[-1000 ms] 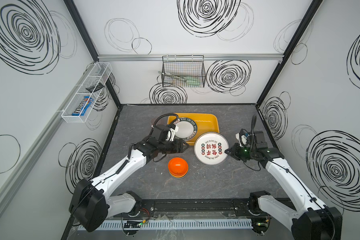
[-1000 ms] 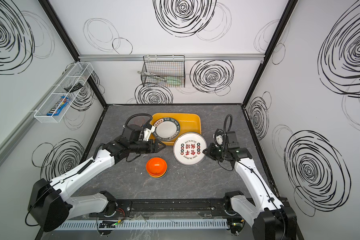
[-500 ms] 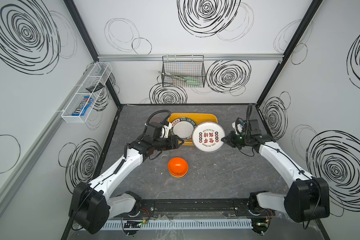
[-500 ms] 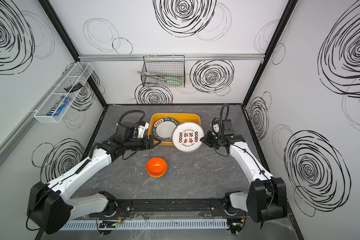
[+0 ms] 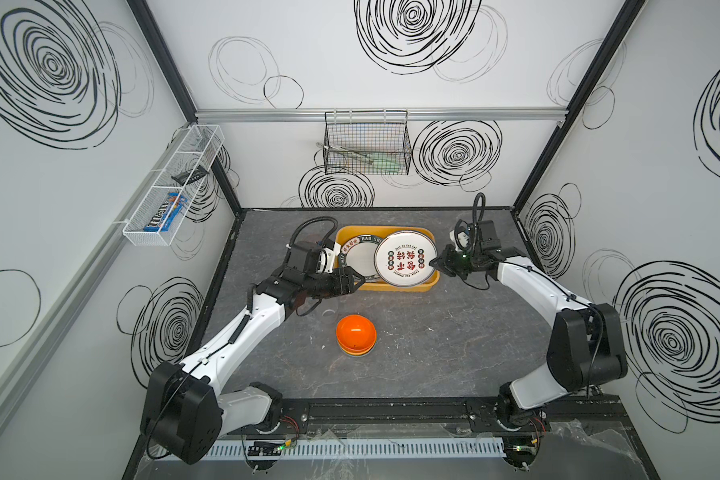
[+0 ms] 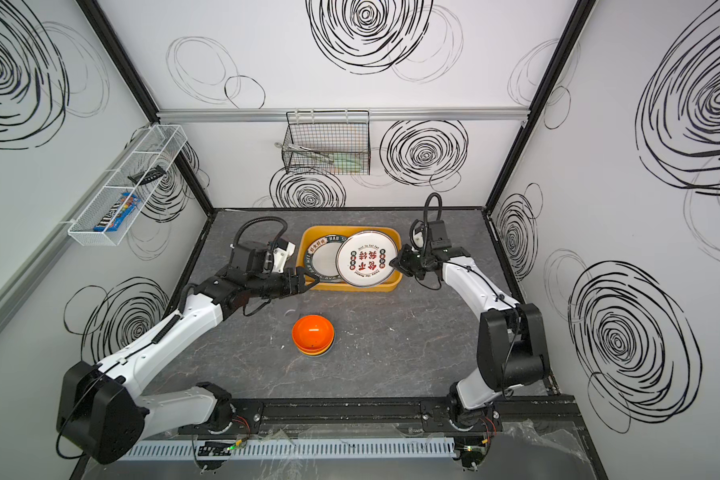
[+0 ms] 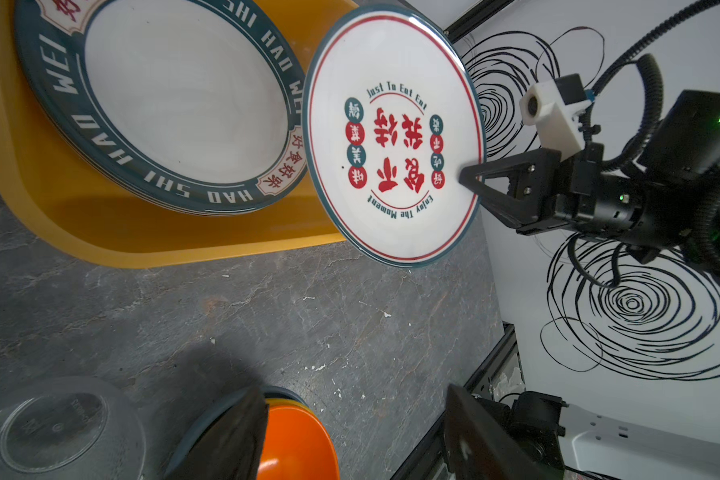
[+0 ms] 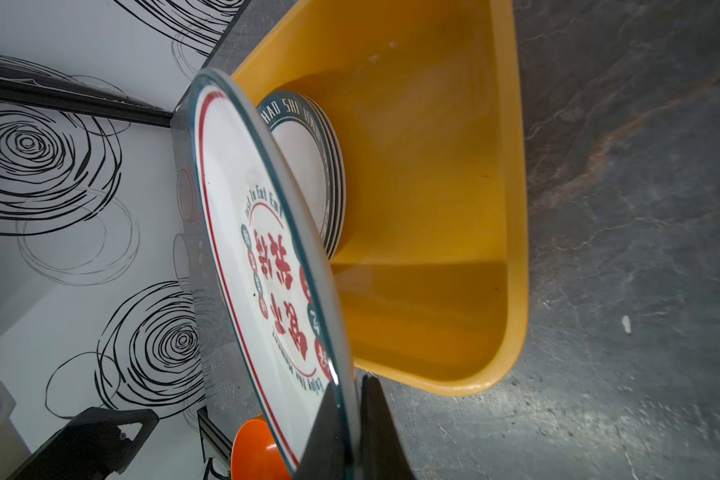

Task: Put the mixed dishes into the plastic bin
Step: 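Lift the red-print plate with the right gripper toward the yellow bin, then lower the red-print plate onto the plate stack in the bin and open the right gripper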

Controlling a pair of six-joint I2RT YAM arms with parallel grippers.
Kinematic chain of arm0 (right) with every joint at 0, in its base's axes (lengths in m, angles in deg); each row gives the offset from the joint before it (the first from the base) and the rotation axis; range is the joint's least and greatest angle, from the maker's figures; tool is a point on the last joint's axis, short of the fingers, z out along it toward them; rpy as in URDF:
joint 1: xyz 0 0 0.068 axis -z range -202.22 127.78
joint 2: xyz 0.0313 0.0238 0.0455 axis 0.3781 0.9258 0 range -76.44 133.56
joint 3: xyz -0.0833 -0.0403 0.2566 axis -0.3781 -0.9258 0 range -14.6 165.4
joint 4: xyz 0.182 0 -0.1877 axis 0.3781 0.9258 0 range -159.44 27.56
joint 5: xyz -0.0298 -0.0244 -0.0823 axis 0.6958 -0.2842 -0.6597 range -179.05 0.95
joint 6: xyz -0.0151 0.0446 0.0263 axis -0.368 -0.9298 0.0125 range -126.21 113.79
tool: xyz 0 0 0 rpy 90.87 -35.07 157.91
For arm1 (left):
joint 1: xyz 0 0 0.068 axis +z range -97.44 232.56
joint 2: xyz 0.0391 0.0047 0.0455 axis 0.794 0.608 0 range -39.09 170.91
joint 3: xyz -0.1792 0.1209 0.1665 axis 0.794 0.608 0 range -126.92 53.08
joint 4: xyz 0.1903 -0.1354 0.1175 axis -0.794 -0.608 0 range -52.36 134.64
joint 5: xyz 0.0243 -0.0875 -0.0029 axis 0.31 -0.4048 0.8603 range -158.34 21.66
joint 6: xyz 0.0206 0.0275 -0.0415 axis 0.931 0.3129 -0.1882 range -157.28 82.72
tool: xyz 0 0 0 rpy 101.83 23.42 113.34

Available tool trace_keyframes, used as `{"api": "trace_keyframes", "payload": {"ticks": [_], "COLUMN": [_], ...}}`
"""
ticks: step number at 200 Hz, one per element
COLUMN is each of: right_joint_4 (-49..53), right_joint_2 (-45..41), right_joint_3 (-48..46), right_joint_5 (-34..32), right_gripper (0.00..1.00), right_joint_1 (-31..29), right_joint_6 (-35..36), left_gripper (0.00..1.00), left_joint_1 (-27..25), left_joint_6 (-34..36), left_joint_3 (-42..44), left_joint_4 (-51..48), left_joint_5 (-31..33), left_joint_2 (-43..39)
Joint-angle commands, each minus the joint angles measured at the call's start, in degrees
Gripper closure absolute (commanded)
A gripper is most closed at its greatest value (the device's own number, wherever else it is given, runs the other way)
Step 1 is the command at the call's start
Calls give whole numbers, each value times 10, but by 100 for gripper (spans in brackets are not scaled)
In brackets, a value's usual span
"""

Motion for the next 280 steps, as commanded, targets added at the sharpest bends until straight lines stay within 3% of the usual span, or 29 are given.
{"api": "trace_keyframes", "payload": {"ticks": [1,161,280], "right_joint_4": [-24,-10,-11], "right_joint_2": [25,212,267], "right_joint_3": [46,196,239], "right_joint_5": [1,-23,-21], "right_gripper": [100,100,100], "right_joint_1": [-15,-59,-72], "right_joint_6": [-10,-22,-30], "left_gripper": [28,28,29], "left_joint_1": [6,12,14], "left_joint_6": [4,2,0], "left_joint_3": [-15,4,8], "left_joint_4": [9,5,7], "left_joint_5": [-9,-12,-14], "left_joint_2": [4,-6,-10]}}
